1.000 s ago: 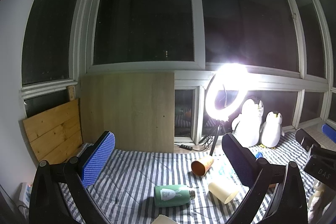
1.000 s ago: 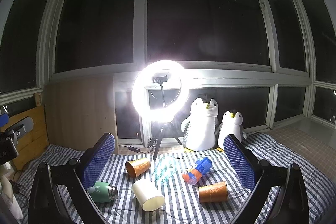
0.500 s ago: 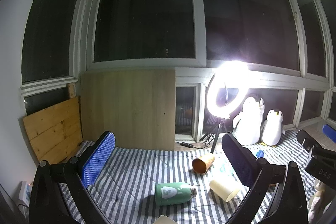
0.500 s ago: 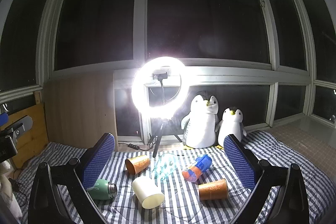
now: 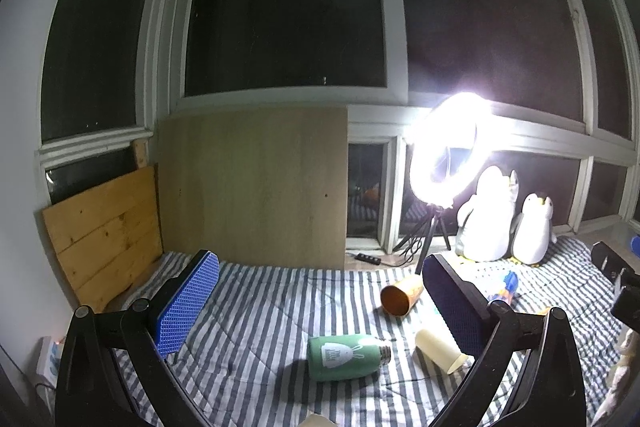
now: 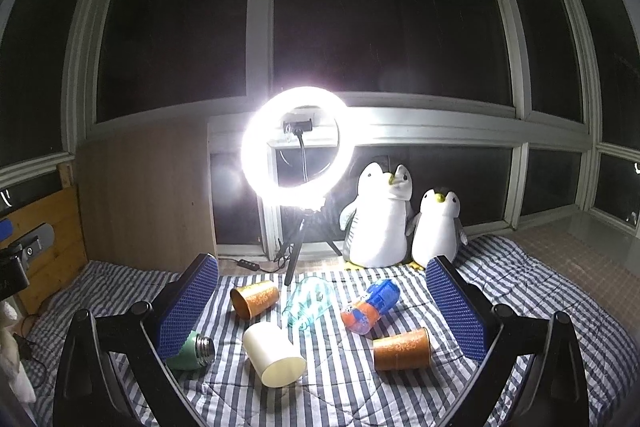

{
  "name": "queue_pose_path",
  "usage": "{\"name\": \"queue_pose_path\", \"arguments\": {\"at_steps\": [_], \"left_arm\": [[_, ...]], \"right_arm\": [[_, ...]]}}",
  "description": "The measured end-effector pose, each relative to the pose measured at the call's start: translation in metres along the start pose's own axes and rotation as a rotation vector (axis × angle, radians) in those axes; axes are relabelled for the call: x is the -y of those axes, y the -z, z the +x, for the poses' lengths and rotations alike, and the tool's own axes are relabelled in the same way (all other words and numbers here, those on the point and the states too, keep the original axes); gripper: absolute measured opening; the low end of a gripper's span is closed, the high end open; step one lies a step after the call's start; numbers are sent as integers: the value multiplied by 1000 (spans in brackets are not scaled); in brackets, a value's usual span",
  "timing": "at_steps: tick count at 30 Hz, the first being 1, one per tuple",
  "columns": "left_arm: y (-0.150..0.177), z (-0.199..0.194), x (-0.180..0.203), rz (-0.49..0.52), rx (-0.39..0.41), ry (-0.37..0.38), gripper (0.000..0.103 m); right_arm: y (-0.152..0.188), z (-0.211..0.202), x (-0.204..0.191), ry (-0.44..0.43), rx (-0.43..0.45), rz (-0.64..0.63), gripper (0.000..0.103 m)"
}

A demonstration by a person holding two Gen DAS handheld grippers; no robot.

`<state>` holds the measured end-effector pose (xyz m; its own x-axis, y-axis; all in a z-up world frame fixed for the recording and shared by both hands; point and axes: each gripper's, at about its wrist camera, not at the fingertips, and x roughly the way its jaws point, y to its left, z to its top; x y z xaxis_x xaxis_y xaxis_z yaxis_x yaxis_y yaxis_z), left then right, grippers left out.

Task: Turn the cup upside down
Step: 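Lower the left gripper onto the cream-white cup lying on its side and close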

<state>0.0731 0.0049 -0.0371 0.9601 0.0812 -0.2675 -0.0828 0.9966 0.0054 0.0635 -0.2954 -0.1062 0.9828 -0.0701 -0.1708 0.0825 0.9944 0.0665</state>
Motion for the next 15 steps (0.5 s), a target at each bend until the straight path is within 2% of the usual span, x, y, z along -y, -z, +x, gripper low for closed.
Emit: {"name": "queue_pose_path", "arguments": {"at_steps": [7, 15], "left_arm": [[20, 34, 11, 18, -92, 29, 103], [46, 104, 52, 72, -264, 129, 103]], "right_arm": [[12, 21, 6, -8, -77, -13, 102], [28, 35, 25, 13, -152, -6, 102]]}}
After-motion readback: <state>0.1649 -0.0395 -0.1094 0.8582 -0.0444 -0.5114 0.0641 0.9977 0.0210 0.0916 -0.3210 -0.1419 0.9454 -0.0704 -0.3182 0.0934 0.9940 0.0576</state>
